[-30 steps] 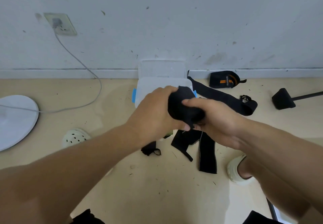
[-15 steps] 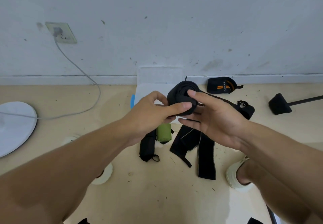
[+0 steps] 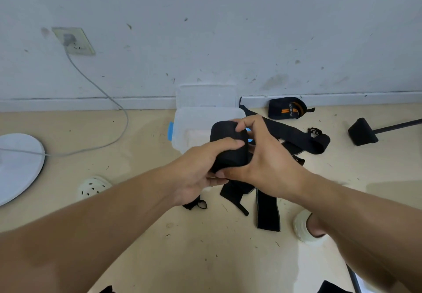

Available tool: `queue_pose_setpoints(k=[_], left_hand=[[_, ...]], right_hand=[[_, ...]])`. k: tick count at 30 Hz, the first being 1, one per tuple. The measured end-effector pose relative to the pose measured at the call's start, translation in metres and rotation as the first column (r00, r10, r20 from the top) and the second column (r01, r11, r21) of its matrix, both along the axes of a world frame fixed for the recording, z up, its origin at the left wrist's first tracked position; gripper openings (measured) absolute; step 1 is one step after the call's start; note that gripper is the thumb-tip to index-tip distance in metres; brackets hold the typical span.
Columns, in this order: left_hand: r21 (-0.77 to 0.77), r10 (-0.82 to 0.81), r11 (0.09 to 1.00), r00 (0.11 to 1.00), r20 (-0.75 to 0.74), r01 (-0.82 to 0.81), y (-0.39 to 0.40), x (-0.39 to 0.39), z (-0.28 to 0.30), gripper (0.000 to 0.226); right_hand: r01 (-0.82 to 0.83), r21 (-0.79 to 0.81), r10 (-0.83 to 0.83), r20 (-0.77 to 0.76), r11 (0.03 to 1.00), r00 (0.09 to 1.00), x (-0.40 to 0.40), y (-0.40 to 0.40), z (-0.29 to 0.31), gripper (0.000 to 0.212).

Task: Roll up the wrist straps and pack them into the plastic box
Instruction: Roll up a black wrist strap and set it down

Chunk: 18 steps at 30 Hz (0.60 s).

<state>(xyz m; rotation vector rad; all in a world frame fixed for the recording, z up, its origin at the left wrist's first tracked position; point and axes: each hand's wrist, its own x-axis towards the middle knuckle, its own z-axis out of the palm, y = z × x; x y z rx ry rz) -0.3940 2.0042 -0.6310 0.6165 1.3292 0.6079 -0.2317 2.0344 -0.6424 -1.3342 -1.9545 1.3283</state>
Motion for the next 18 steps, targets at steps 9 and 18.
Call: queue_pose_setpoints(k=[9,18], left_hand=[[0.051,0.031,0.998,0.998,-0.047,-0.029,0.002,-0.003,-0.012,0.025],[0.110,-0.125,0.981,0.950,-0.285,0.162,0.000,-0.004,-0.039,0.043]], right_hand=[[0.174,-0.586,-0.381,-0.250,0.792,0.890,0.004,0.017,0.004,0.081],[0.081,-0.732,-0.265,-0.140,0.676,0.954,0.006,0.014,-0.013,0.029]])
